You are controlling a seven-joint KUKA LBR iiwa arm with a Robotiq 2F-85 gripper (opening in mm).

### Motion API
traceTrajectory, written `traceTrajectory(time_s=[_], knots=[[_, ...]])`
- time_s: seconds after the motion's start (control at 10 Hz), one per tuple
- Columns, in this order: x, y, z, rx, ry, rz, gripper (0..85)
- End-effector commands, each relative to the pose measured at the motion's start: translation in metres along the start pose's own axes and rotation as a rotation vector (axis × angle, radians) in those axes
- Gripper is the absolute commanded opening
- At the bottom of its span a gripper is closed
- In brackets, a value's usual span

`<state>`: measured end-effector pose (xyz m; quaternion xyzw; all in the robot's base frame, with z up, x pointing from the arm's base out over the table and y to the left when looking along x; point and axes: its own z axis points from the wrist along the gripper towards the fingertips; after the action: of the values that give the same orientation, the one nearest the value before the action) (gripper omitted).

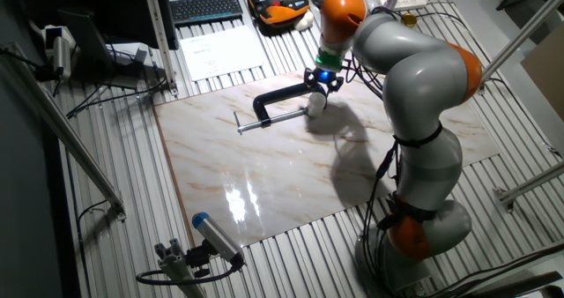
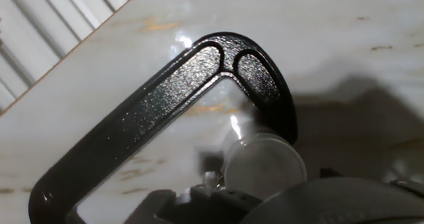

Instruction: Unscrew the lid from the jar

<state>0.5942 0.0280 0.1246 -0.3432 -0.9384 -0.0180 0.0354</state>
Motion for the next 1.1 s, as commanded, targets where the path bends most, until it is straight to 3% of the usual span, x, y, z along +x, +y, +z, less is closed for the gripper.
traceTrajectory(time_s=[0.0, 0.6, 1.0], knots=[[0.0005, -0.0012, 0.0016, -0.104, -0.009, 1.256, 85.0], [-0.0014, -0.0017, 0.005, -0.129, 0.018, 1.381, 85.0], [-0.0014, -0.002, 0.0043, -0.112, 0.022, 1.38, 85.0]])
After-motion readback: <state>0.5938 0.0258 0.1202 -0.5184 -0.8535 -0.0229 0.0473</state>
